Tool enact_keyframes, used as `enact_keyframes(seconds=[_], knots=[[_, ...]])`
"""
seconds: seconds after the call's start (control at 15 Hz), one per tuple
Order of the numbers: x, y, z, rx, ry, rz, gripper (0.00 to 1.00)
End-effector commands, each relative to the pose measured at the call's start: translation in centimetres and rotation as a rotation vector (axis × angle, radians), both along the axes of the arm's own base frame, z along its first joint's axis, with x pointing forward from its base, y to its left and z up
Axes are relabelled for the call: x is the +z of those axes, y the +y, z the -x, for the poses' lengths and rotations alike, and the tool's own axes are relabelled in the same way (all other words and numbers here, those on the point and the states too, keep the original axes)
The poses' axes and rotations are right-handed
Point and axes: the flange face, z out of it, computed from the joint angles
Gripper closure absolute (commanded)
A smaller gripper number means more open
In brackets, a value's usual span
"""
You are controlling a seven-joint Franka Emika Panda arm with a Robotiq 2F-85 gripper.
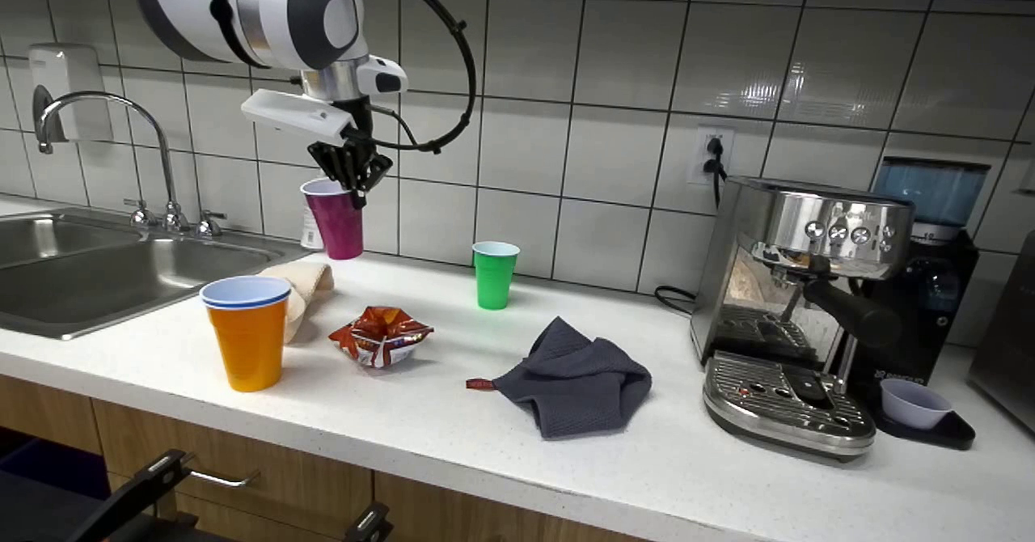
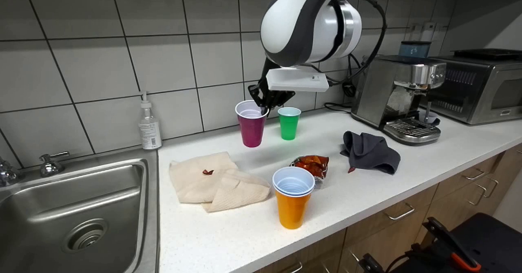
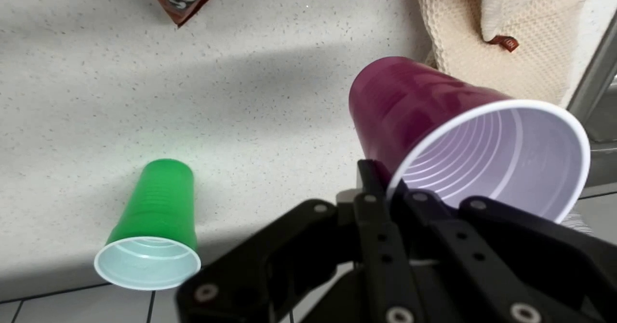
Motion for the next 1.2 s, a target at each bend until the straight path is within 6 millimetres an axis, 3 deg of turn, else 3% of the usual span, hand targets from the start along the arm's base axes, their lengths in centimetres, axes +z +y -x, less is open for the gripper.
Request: enact_keyframes(seconds=[0.0, 1.13], knots=[[1.6, -0.8, 2.1, 0.027, 0.011, -0.014, 0.99], [5.3, -4.4, 7.1, 0.19, 0.138, -0.024, 0.99]])
